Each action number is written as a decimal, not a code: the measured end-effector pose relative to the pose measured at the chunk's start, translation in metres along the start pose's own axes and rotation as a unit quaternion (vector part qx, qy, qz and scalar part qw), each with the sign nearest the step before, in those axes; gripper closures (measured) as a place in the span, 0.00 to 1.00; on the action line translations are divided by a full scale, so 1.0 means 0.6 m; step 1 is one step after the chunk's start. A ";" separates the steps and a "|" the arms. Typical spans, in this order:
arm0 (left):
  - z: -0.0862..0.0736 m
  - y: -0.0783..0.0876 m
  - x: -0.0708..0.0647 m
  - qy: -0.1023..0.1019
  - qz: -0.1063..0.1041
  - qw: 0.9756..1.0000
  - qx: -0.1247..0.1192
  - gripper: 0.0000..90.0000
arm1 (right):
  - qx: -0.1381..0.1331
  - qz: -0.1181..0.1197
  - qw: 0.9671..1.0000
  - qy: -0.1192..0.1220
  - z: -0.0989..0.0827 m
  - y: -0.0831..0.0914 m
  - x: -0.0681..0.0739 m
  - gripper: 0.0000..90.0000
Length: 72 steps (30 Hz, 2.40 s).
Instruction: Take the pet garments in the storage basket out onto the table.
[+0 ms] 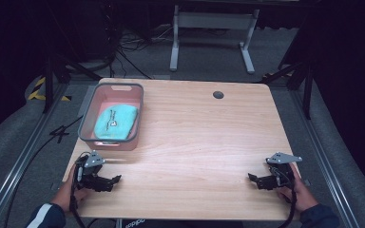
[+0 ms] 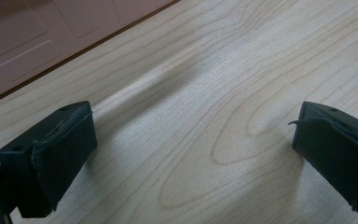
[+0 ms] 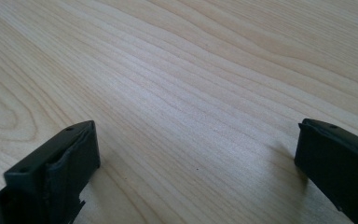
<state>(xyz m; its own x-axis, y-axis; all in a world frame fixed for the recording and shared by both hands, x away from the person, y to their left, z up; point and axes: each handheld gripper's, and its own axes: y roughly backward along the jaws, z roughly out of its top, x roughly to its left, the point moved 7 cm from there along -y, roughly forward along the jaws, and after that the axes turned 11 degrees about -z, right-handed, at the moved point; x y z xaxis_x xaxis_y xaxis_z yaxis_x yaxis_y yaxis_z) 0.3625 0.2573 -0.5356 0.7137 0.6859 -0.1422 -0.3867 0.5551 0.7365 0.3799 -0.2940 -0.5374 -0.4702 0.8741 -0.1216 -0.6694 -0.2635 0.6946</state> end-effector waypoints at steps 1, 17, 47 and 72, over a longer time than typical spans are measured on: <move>0.000 0.000 0.001 -0.002 0.001 1.000 0.001 0.00 | 0.000 0.000 1.000 0.000 0.000 0.000 0.000 0.00; -0.003 0.005 -0.004 -0.016 -0.025 0.999 0.022 0.01 | 0.000 -0.002 1.000 -0.002 0.000 0.000 0.000 0.00; 0.083 0.115 -0.010 -0.053 -0.021 0.998 -0.019 0.20 | 0.000 -0.003 1.000 -0.002 0.000 0.000 0.000 0.00; 0.235 0.111 0.068 -0.055 0.015 0.998 0.005 0.19 | 0.000 -0.002 1.000 -0.002 0.000 0.001 0.000 0.00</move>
<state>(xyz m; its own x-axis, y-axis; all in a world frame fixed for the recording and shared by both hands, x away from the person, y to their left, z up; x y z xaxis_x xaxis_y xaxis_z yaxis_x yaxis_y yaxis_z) 0.4481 0.2559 -0.3988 0.7621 0.6457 -0.0473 -0.4033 0.5307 0.7454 0.3795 -0.2942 -0.5374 -0.4645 0.8771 -0.1218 -0.6720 -0.2595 0.6936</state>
